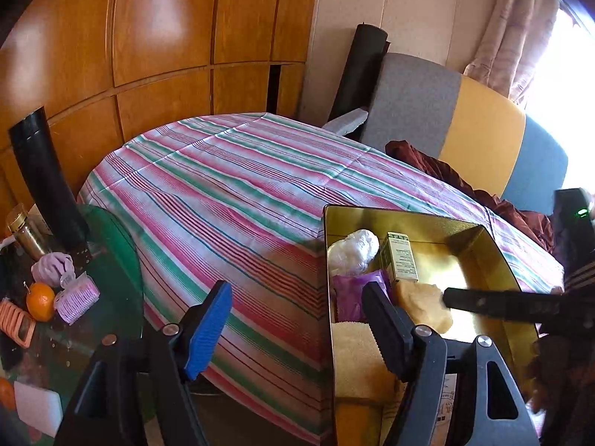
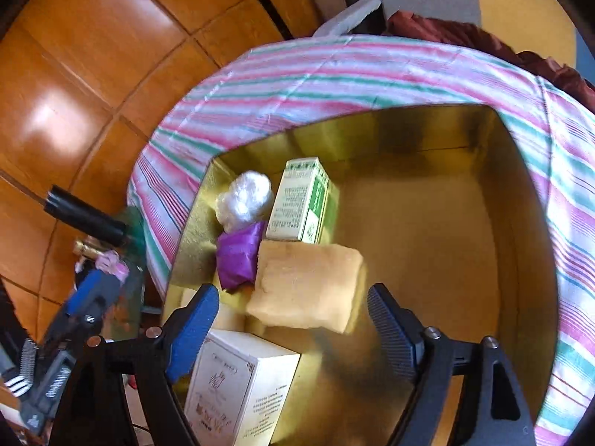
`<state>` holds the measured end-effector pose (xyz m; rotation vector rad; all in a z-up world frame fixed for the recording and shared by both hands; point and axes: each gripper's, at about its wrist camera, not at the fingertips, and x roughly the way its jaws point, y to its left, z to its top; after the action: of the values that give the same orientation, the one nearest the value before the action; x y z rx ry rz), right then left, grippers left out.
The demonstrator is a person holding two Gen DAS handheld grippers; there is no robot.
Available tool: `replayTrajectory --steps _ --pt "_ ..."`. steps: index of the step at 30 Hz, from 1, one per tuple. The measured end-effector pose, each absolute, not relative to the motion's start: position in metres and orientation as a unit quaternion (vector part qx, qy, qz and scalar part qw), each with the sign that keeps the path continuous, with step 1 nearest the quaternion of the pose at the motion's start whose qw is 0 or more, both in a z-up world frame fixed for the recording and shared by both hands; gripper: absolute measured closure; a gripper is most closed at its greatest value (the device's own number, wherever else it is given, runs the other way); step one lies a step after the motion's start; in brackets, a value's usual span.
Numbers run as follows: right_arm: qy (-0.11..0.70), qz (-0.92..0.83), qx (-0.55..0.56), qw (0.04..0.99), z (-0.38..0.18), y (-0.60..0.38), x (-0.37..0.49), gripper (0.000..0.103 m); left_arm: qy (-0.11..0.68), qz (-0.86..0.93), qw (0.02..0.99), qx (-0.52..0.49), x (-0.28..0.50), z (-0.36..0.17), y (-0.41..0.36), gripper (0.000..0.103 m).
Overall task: Organize objects
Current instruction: 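Lower the yellow sponge into the gold tray and open the right gripper, then move both grippers back over the pile of items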
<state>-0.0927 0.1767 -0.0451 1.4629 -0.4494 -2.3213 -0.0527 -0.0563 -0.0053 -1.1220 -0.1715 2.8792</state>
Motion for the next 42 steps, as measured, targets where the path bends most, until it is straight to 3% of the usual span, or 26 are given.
replayTrajectory --steps 12,30,36,39,42 --pt "-0.189 -0.867 0.448 0.113 0.004 0.265 -0.053 0.019 -0.011 0.938 0.063 -0.341 -0.039 0.017 -0.018 0.028" --pt "-0.229 -0.872 0.402 -0.158 0.011 0.512 0.035 0.019 0.077 0.921 0.192 -0.331 -0.026 0.034 0.101 0.026" --pt "-0.328 -0.822 0.379 -0.271 -0.028 0.588 0.081 0.019 0.102 0.905 0.244 -0.334 -0.019 0.035 0.151 0.026" --pt "-0.408 -0.797 0.356 -0.268 -0.037 0.612 0.095 0.019 0.114 0.896 0.269 -0.335 -0.015 0.033 0.18 0.026" --pt "-0.427 -0.787 0.355 -0.268 -0.04 0.618 0.098 0.019 0.116 0.882 0.299 -0.346 -0.01 0.029 0.211 0.027"
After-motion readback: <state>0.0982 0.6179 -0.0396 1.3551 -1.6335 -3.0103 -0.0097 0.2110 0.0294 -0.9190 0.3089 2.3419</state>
